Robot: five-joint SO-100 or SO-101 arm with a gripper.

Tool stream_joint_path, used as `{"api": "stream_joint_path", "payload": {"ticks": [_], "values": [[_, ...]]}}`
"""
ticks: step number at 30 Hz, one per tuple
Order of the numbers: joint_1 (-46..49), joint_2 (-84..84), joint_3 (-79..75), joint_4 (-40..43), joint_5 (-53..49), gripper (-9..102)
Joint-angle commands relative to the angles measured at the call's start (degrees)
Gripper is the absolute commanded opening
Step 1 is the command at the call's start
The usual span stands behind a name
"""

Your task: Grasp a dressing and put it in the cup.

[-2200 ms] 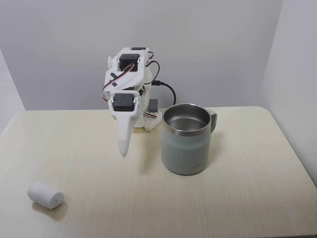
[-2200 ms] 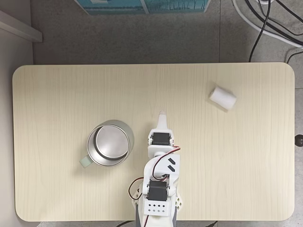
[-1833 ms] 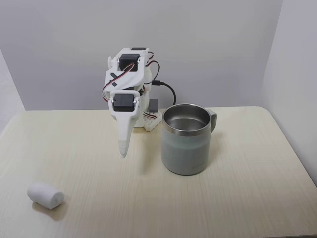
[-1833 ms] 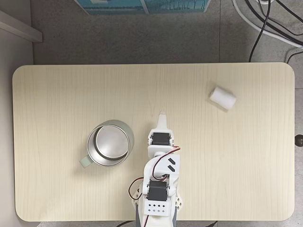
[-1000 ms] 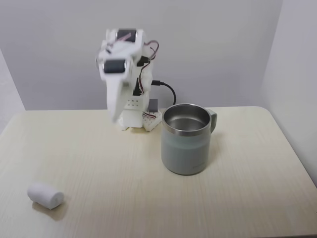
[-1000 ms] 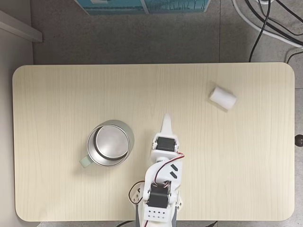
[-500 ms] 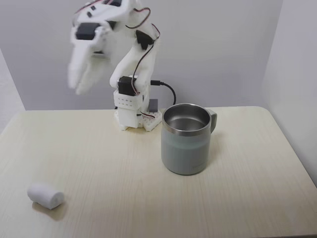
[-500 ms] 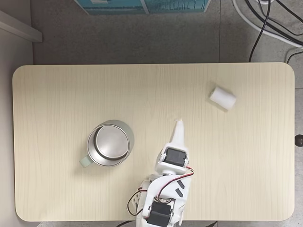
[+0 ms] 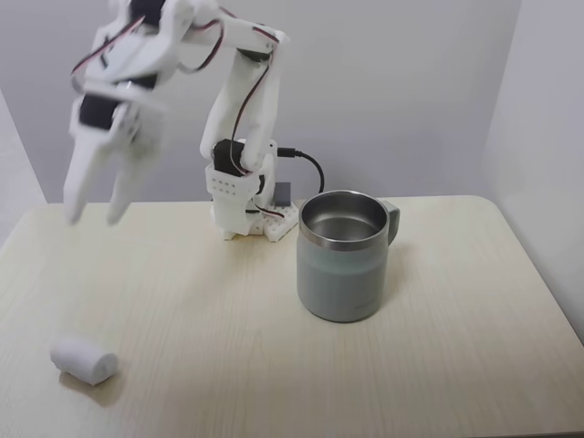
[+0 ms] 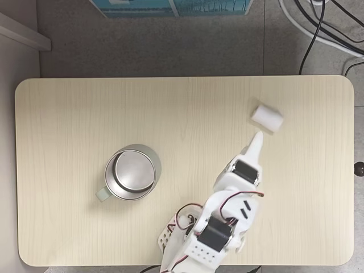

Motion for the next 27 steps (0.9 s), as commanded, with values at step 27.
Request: {"api": "stream_joint_path", "payload": {"ticks": [27], "values": [[4.22, 49.22, 17.75, -11.60, -6.15, 20]]}}
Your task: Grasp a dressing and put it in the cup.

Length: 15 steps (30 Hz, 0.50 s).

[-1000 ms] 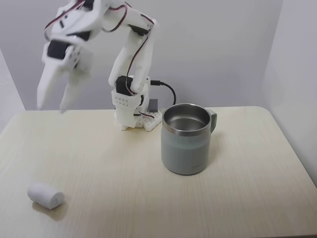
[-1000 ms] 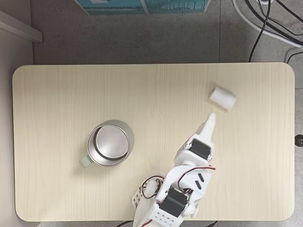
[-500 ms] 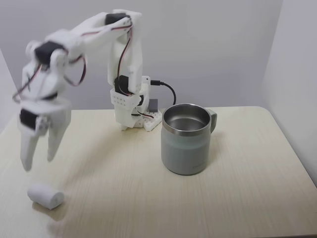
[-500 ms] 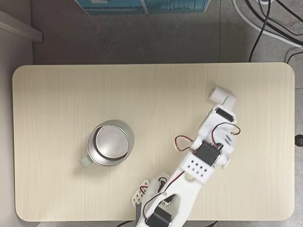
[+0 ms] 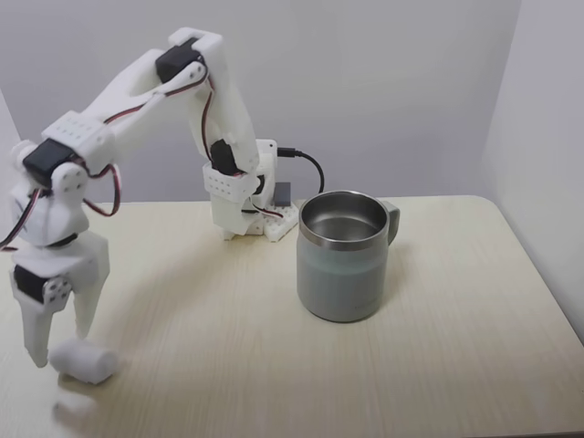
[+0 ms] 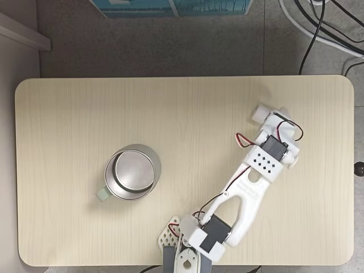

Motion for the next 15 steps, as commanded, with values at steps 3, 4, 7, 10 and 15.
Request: {"api": "stream_joint_path", "payload": {"ticks": [3, 4, 7, 10, 15], "values": [[-1.85, 2.02, 3.60, -0.53, -1.41, 20], [-2.02, 2.02, 3.69, -0.44, -1.49, 20], [-3.08, 2.20, 3.69, -0.53, -2.11, 20], [-4.39, 2.46, 3.69, -0.62, -2.72, 19], [-5.45, 3.34, 4.13, -0.18, -4.83, 16]]}}
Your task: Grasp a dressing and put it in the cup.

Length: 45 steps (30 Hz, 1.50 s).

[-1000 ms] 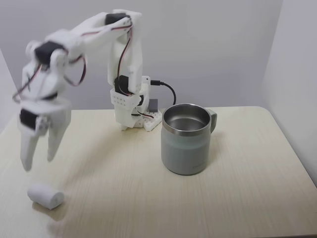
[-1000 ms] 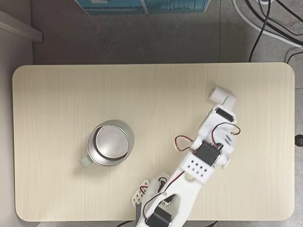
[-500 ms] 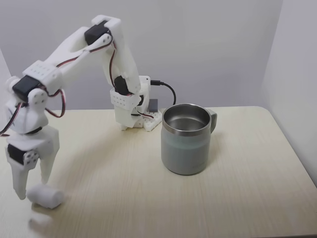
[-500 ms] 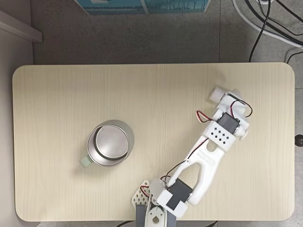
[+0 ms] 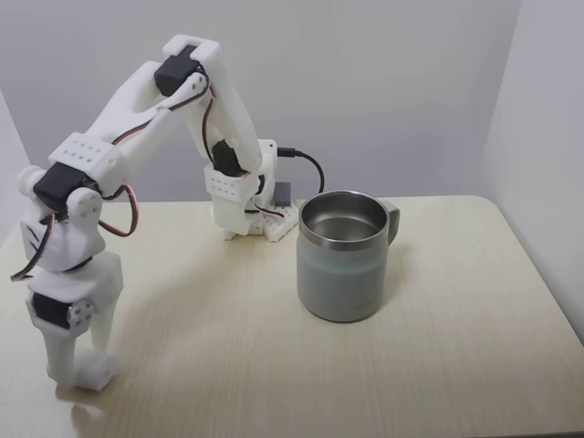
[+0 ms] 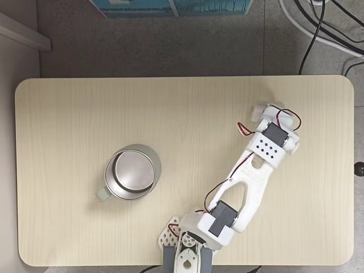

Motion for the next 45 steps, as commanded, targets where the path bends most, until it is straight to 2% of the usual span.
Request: {"api": "stream_joint_path", "payload": {"ticks": [1, 4, 12, 19, 27, 32, 38, 45], "values": [[-0.79, 0.26, 3.25, 0.44, -1.58, 14], [-0.97, 2.90, 6.33, 2.99, -2.02, 0], [0.09, -0.44, 6.68, 6.15, -0.70, -1], [-0.26, -15.91, 7.03, 13.80, 2.37, -1], [-0.18, -29.88, 14.24, 26.37, 4.92, -1], [-1.14, -37.97, 17.58, 30.41, 6.06, 0], [-10.11, -46.67, 15.56, 33.66, 6.06, 0], [-29.53, -58.10, 7.38, 35.33, 6.50, 0]]}}
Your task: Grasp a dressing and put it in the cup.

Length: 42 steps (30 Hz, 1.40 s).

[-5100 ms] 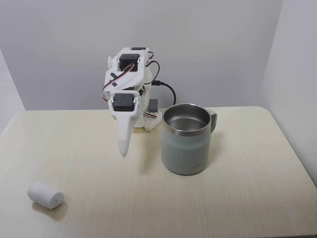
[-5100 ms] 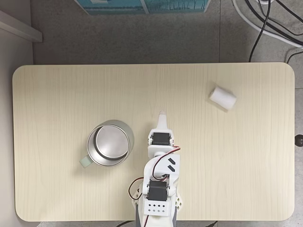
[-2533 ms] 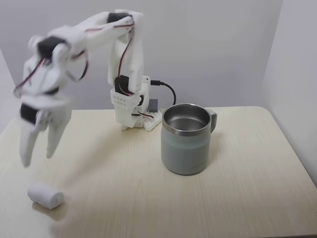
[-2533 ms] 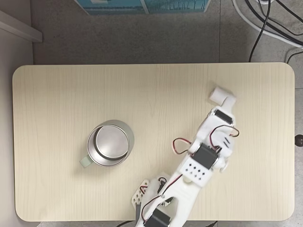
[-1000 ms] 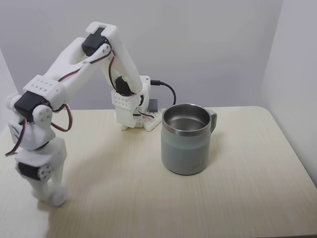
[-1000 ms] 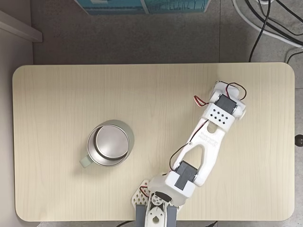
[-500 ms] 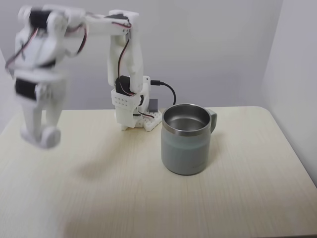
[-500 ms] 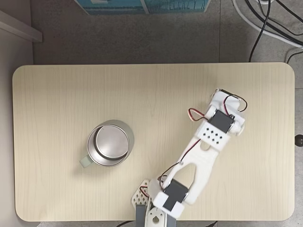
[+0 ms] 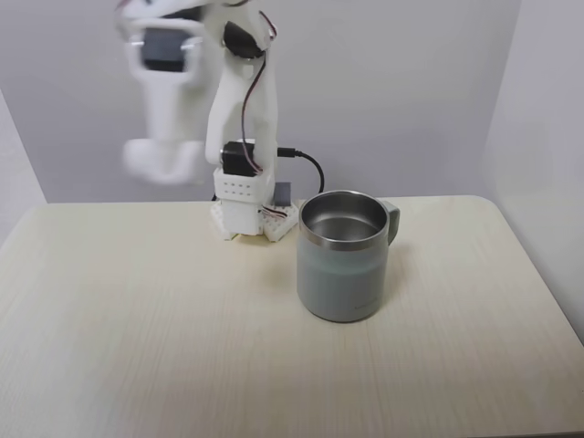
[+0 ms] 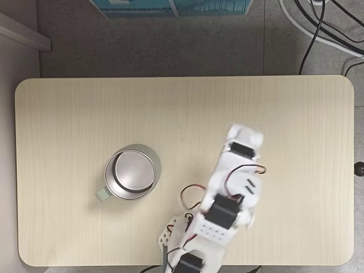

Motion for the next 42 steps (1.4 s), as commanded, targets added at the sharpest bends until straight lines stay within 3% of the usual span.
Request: {"api": "stream_joint_path", "payload": {"ticks": [1, 7, 16, 35, 42], "values": [[-10.72, -4.39, -1.67, 1.85, 0.79, 0], [-28.21, -7.03, -4.92, 3.78, 1.67, 0], [-44.30, -8.26, -11.25, 3.43, -0.44, 0], [-47.02, -17.31, -39.29, -10.99, -8.26, 0], [-47.72, -23.20, -41.40, -11.43, -8.96, 12]]}}
